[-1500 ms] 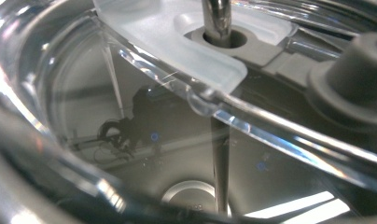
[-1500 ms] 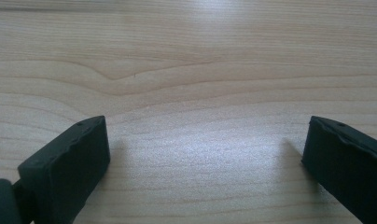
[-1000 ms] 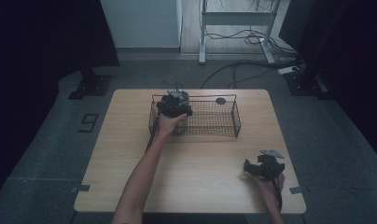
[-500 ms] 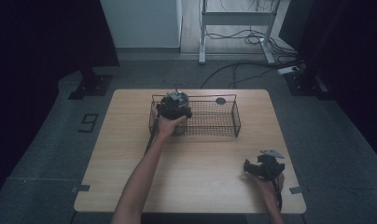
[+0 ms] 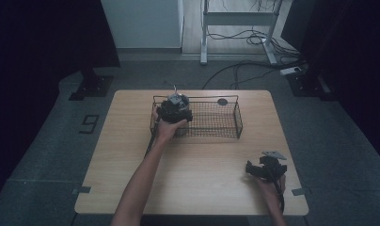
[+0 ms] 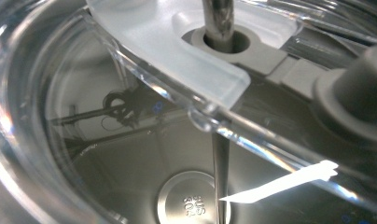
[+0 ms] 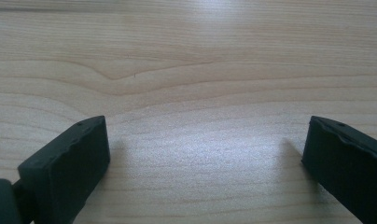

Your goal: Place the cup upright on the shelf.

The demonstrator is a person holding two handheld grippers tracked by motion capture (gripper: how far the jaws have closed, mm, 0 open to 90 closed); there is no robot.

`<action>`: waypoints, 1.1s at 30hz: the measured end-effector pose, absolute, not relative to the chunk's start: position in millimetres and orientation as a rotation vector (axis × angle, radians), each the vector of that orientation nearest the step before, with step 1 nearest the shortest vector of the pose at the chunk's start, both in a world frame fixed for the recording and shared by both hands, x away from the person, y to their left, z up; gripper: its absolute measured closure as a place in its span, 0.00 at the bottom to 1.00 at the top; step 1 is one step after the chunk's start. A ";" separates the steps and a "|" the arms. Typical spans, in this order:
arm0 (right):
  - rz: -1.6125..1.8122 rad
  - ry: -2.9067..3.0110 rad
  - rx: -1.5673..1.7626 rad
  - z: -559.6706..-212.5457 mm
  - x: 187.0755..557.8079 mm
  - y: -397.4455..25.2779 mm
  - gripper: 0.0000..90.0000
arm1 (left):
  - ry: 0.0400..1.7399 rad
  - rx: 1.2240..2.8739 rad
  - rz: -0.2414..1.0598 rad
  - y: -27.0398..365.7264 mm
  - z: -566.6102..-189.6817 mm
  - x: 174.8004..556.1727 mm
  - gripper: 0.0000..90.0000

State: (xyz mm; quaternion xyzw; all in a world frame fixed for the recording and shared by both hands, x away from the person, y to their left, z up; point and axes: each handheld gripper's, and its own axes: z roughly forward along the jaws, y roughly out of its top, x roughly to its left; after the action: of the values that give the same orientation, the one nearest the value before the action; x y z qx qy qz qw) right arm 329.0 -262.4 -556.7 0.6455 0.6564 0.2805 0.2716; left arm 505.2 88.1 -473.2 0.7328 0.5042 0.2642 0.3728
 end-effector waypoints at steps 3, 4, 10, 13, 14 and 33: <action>0.755 1.768 1.738 -556.7 329.0 -262.4 0.00 | 1.290 1.880 0.678 87.7 -473.1 505.0 0.04; 0.754 1.769 1.739 -556.5 328.9 -262.5 0.00 | 1.288 1.881 0.677 87.6 -473.1 505.0 0.04; 0.754 1.769 1.739 -556.5 328.9 -262.5 0.00 | 1.309 1.879 0.653 91.0 -468.6 503.7 0.01; 0.754 1.768 1.741 -556.5 329.2 -262.5 0.00 | 1.300 1.858 0.649 93.2 -463.0 500.7 0.00; 0.753 1.768 1.741 -556.5 329.3 -262.5 0.00 | 1.293 1.856 0.651 93.5 -461.0 499.4 0.00; 0.754 1.768 1.741 -556.5 329.2 -262.5 0.00 | 1.246 1.828 0.631 111.9 -440.5 470.9 0.00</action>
State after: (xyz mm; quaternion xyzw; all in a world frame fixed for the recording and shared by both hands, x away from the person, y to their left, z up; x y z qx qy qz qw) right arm 329.2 -262.5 -556.5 0.6464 0.6563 0.2797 0.2706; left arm 470.9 111.9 -440.5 0.7252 0.4946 0.2504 0.4083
